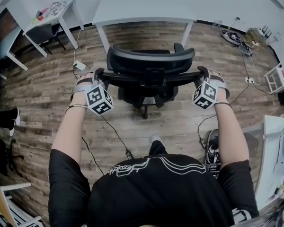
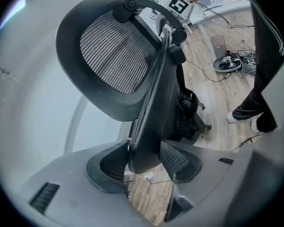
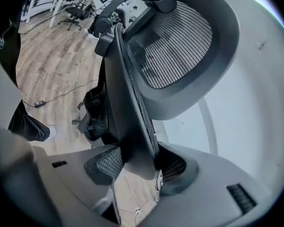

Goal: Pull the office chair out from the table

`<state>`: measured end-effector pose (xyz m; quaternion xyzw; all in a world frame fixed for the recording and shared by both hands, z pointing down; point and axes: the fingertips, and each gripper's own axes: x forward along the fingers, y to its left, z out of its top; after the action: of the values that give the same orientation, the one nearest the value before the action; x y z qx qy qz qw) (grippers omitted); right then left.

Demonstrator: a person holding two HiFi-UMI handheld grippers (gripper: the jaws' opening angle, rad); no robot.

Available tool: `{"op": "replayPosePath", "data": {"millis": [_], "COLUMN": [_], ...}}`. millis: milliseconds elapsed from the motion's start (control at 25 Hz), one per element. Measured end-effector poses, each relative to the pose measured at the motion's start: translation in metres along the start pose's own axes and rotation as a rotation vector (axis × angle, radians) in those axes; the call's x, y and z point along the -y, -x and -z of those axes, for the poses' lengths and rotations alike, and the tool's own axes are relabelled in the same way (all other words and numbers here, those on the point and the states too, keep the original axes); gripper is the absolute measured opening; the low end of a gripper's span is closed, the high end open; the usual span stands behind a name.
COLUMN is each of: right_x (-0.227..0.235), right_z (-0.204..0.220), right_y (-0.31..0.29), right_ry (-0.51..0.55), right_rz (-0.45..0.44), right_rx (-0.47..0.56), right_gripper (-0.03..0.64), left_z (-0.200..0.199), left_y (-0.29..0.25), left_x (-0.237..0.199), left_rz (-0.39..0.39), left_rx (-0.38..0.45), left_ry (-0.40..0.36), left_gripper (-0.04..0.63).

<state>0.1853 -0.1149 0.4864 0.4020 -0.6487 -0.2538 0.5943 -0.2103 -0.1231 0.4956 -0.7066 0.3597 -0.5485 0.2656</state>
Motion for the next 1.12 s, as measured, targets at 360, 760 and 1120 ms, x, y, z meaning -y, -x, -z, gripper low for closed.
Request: {"op": "replayPosePath", "data": {"millis": [360,760,1120], "right_x": [-0.032,-0.031,-0.026], "right_z": [0.013,0.018,0.006], "right_y": [0.042,0.06,0.13], "right_ry": [-0.002,-0.075,-0.33], "right_rz": [-0.008,0.009,0.091], "right_rx": [-0.016,-0.053,0.043], "right_gripper": [0.216,0.228,0.253], "left_z": [-0.005,-0.005,-0.002], "left_y": [0.035,0.058,0.12], "left_x": [0.028,0.028,0.037], "left_rz": [-0.032,0.051,0.051], "left_rx": [0.04,0.125,0.237], "left_ry": [0.0,0.203,0.341], "left_gripper": [0.193,0.207,0.209]}}
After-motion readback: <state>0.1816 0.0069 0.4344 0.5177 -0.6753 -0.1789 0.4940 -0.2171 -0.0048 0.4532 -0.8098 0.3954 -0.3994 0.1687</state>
